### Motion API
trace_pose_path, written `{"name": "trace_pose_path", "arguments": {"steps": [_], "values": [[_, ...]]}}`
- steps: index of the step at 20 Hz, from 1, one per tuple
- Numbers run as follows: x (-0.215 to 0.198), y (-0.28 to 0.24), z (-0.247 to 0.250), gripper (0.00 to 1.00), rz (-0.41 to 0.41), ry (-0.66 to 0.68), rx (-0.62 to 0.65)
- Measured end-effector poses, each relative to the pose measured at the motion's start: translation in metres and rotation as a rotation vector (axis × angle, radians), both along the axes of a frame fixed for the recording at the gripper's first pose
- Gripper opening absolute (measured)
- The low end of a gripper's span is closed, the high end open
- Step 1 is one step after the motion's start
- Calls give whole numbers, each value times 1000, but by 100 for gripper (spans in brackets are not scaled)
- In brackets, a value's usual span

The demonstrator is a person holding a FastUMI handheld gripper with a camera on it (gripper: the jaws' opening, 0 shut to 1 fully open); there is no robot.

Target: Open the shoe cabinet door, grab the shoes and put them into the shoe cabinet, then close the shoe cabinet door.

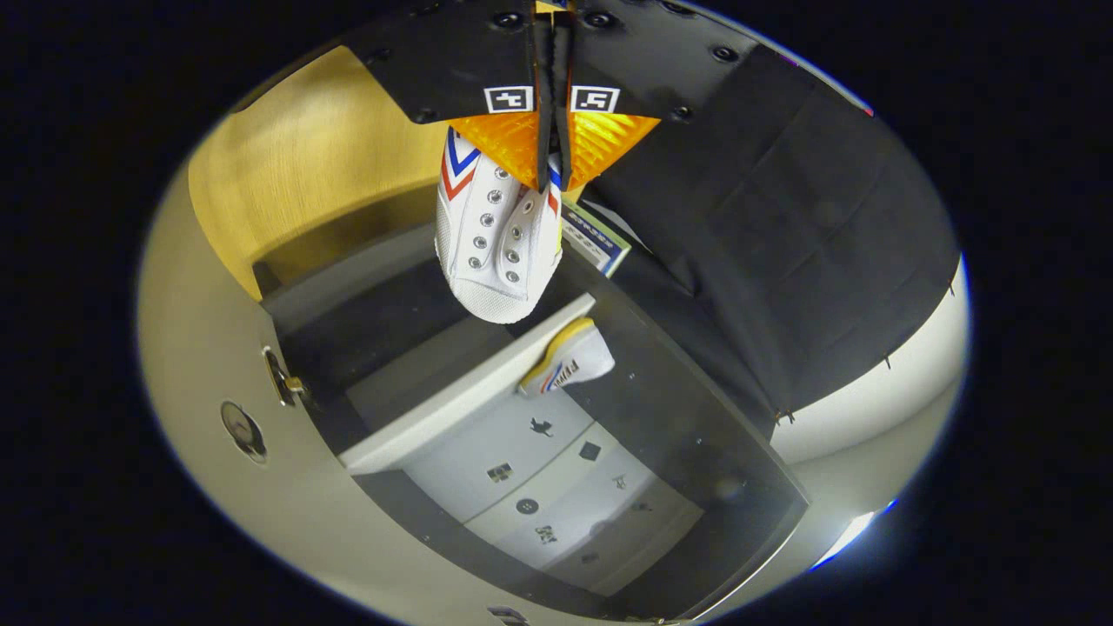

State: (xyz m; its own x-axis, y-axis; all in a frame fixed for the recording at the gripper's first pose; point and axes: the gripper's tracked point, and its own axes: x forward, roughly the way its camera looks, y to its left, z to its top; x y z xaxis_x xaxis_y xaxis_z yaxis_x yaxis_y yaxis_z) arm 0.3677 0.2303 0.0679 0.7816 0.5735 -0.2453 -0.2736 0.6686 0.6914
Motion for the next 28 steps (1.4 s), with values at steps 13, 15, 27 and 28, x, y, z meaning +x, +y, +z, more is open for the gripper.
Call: {"name": "trace_pose_path", "arguments": {"steps": [13,15,27,28], "values": [[160,-7,111,1,-168,-248,-69],[190,-8,115,1,-188,-267,-117],[290,-21,65,2,-286,-143,-267],[285,-18,67,7,-266,-149,-253]]}}
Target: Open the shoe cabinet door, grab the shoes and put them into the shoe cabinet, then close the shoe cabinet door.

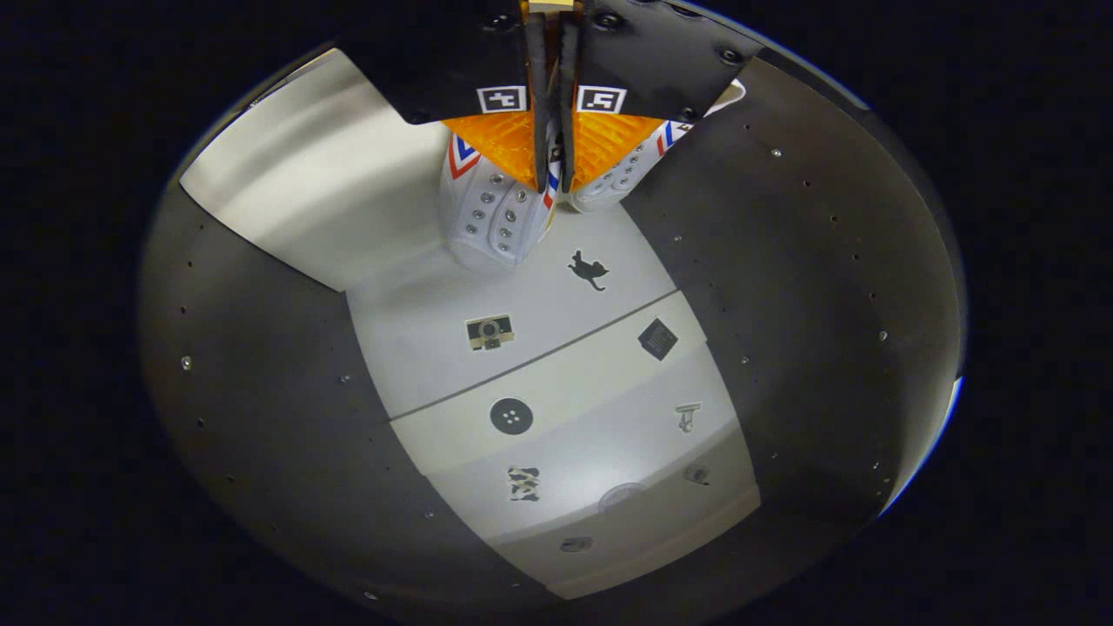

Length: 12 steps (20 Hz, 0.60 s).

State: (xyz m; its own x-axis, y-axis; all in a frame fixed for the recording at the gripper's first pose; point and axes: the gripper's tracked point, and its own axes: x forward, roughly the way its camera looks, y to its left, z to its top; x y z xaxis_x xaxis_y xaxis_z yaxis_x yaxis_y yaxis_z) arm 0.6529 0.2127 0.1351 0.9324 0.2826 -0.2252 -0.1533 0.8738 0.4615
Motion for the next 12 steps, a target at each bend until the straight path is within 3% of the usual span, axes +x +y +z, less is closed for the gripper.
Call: {"name": "trace_pose_path", "arguments": {"steps": [5,12], "values": [[-54,-11,22,96,11,-70,-129],[-214,-23,94,97,93,-263,-249]]}}
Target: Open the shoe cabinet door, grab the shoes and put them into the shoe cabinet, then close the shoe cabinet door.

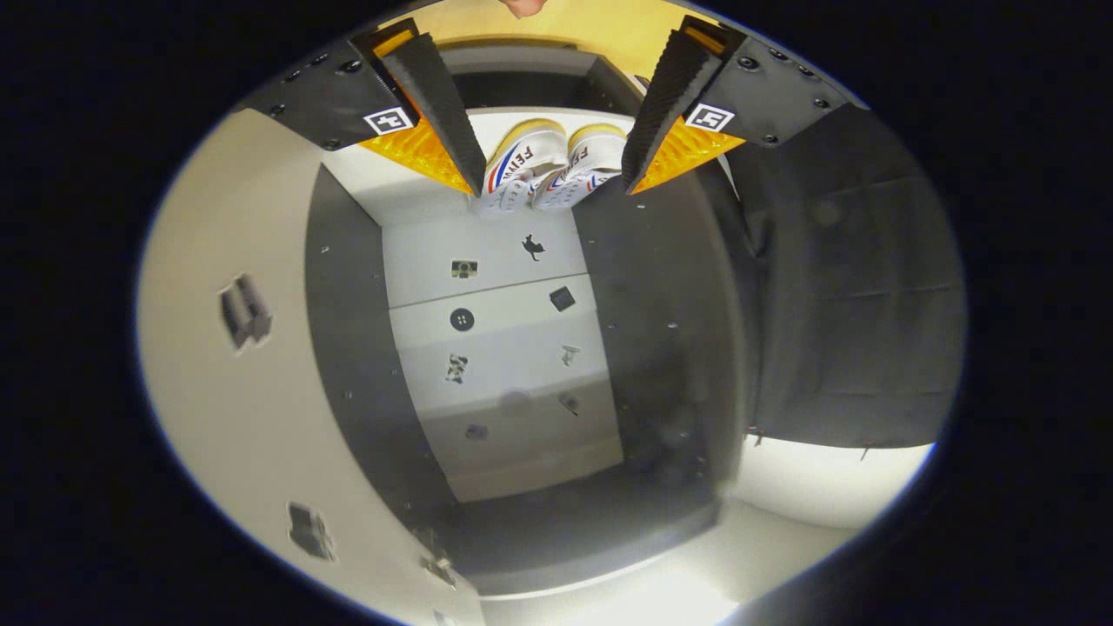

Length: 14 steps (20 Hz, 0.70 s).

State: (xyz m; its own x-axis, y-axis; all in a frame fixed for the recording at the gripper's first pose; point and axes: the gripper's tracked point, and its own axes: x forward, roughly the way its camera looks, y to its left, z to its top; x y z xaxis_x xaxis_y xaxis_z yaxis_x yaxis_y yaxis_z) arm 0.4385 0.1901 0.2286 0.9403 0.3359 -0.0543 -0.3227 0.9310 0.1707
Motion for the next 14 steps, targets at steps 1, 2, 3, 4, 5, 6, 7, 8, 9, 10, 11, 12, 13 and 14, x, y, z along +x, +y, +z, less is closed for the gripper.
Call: {"name": "trace_pose_path", "arguments": {"steps": [1,2,3,4,5,6,7,8,9,10,11,12,13,14], "values": [[-25,-4,6,97,12,-18,-20],[-46,-10,11,97,21,-29,-37],[-67,-14,14,98,36,-29,-46],[-89,-20,15,98,49,-24,-48],[-106,-27,14,98,59,-11,-51],[-123,-37,14,98,64,-1,-53],[-138,-47,15,97,63,5,-57],[-152,-60,14,98,58,13,-64],[-178,-72,15,98,51,17,-86],[-159,-79,7,97,60,20,-106],[-193,-91,11,98,52,13,-118],[-208,-101,12,98,55,12,-122],[-222,-108,14,98,61,13,-120],[-235,-119,18,97,54,15,-113]]}}
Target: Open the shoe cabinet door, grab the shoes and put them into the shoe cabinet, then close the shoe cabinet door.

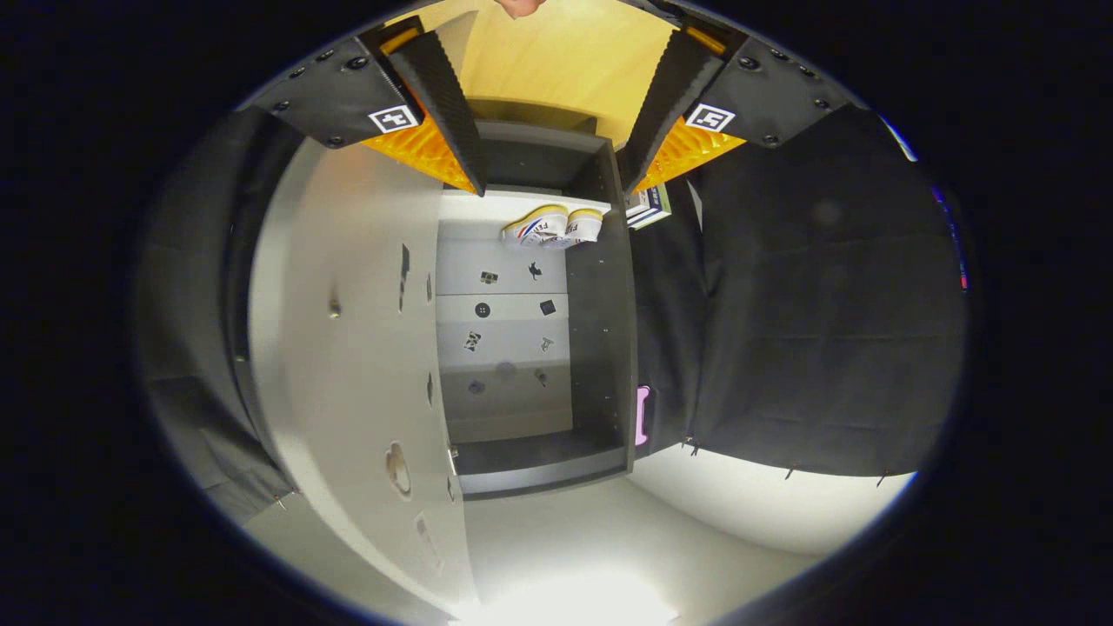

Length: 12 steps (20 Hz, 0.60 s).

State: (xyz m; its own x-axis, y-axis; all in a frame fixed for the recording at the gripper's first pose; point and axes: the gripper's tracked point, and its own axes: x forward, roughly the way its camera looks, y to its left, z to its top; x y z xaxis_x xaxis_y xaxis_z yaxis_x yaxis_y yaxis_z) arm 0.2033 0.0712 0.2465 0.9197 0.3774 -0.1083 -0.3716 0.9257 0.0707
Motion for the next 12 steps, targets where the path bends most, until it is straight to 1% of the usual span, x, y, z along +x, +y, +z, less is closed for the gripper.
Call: {"name": "trace_pose_path", "arguments": {"steps": [3,6,9,12], "values": [[-23,-36,16,95,-32,-27,17],[-41,-65,25,95,-60,-56,7],[-47,-102,35,95,-133,-92,-17],[-43,-144,35,95,-238,-104,-28]]}}
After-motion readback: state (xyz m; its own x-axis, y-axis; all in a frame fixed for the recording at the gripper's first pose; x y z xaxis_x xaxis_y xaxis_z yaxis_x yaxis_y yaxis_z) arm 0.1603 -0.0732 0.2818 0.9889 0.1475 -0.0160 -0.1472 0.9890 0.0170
